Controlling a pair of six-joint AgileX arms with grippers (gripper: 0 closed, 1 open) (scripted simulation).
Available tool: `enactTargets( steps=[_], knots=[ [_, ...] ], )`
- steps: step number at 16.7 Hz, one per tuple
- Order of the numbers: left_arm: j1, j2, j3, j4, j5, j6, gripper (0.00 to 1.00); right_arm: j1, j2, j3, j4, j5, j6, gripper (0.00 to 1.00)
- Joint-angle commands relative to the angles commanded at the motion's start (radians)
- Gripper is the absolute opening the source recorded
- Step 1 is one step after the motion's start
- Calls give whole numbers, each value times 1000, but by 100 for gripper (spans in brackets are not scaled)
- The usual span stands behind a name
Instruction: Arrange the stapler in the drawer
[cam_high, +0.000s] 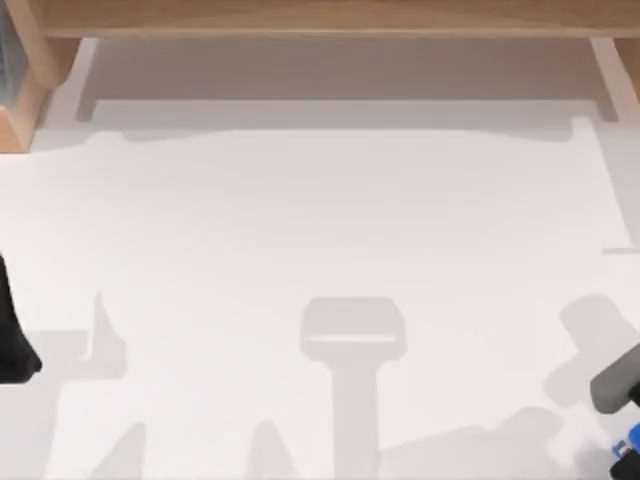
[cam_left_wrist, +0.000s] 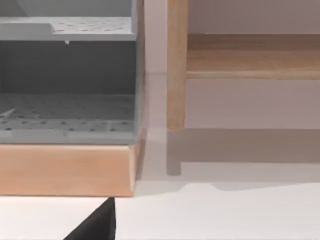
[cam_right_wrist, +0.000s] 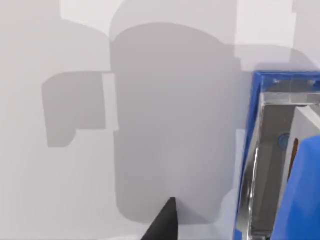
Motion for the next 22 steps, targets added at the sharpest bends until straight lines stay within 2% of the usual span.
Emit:
enactTargets(
  steps=[6, 11, 17, 22],
  knots=[
    [0, 0, 0, 0, 0, 0, 100, 1, -33, 29, -36, -3, 3, 0],
    [0, 0, 0, 0, 0, 0, 100, -1, -95, 93, -175, -3, 2, 0],
    [0, 0, 0, 0, 0, 0, 100, -4, -93, 106, -184, -3, 1, 0],
    [0, 0, 0, 0, 0, 0, 100, -67, -7, 310, -229, -2, -20, 0]
  ],
)
